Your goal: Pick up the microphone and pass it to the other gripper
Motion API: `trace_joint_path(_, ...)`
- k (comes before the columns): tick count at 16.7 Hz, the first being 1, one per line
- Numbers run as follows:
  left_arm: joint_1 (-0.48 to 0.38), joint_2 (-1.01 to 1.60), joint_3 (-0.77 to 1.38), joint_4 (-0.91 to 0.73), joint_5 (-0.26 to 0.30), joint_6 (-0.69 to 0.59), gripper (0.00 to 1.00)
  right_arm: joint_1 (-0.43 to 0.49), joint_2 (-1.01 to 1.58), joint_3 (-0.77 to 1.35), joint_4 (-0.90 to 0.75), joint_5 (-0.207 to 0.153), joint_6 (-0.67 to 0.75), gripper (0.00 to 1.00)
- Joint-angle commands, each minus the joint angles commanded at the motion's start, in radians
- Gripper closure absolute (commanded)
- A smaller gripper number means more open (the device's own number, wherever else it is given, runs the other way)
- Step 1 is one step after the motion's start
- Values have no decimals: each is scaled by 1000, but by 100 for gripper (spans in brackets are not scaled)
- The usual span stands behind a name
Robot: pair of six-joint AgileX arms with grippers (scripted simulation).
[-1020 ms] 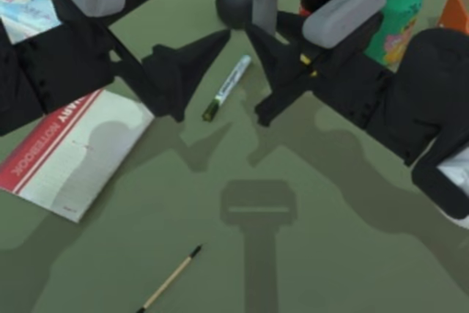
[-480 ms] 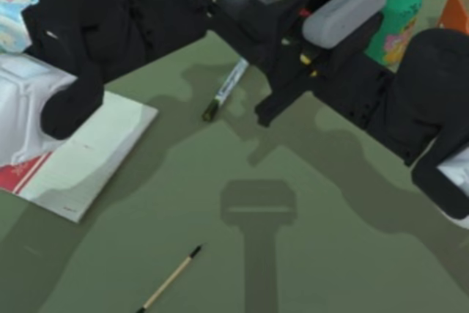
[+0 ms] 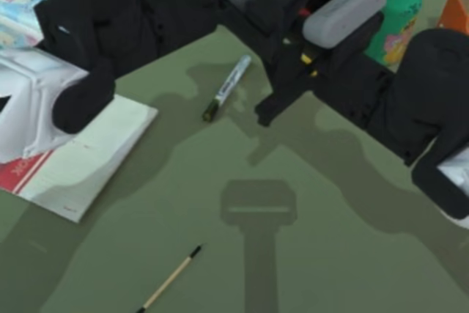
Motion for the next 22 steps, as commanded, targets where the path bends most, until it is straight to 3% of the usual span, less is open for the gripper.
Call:
trace_joint_path(11,0,0,0,0,0,0,98,0,0,0,0,0,0,100)
trace_joint_path(20,0,0,0,0,0,0,100,0,0,0,0,0,0,100)
trace_joint_path(22,0,0,0,0,0,0,100,0,0,0,0,0,0,85)
